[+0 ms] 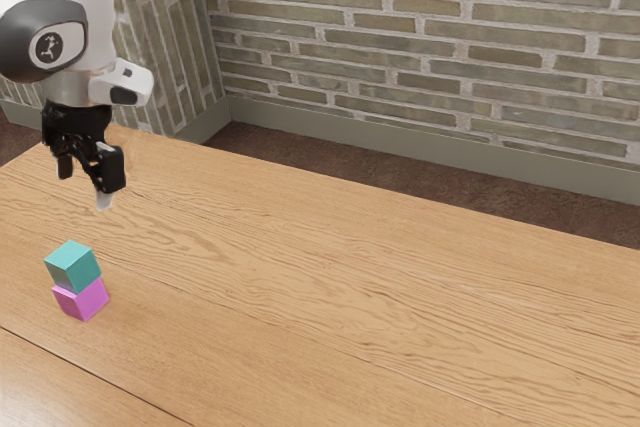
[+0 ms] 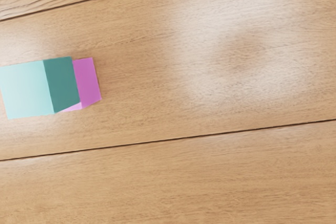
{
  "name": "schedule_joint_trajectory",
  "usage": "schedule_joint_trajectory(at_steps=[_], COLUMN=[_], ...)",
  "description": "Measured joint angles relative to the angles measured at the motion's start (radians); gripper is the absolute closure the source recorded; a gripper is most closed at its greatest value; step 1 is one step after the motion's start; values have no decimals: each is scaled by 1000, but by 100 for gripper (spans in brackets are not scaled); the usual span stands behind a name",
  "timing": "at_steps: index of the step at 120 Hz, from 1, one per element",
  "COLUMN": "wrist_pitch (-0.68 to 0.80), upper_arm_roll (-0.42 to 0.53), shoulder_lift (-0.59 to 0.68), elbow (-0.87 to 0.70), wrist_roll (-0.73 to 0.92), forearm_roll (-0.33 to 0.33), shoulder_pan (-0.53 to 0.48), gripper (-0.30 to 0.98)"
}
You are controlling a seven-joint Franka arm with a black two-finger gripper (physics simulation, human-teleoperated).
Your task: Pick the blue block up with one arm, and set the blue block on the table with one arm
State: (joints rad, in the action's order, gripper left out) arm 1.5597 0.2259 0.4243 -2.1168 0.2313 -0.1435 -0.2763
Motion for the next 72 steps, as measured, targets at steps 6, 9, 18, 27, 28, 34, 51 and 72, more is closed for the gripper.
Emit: schedule_joint_trajectory(at_steps=[6,9,18,27,28,34,51,72], wrist_pitch=[95,133,195,249,256,294,392,474], upper_arm_roll=[-131,-195,-341,-392,-396,-420,-452,-480], shoulder_lift=[4,-21,-120,-213,-224,-279,-394,-437], elbow=[-76,-79,-28,-6,-4,2,-4,-19], wrist_roll=[7,10,22,41,44,62,107,154], forearm_roll=[-9,-15,-26,-22,-18,-3,19,32], shoulder_pan=[84,119,163,139,136,120,111,133], gripper=[0,0,0,0,0,0,0,0])
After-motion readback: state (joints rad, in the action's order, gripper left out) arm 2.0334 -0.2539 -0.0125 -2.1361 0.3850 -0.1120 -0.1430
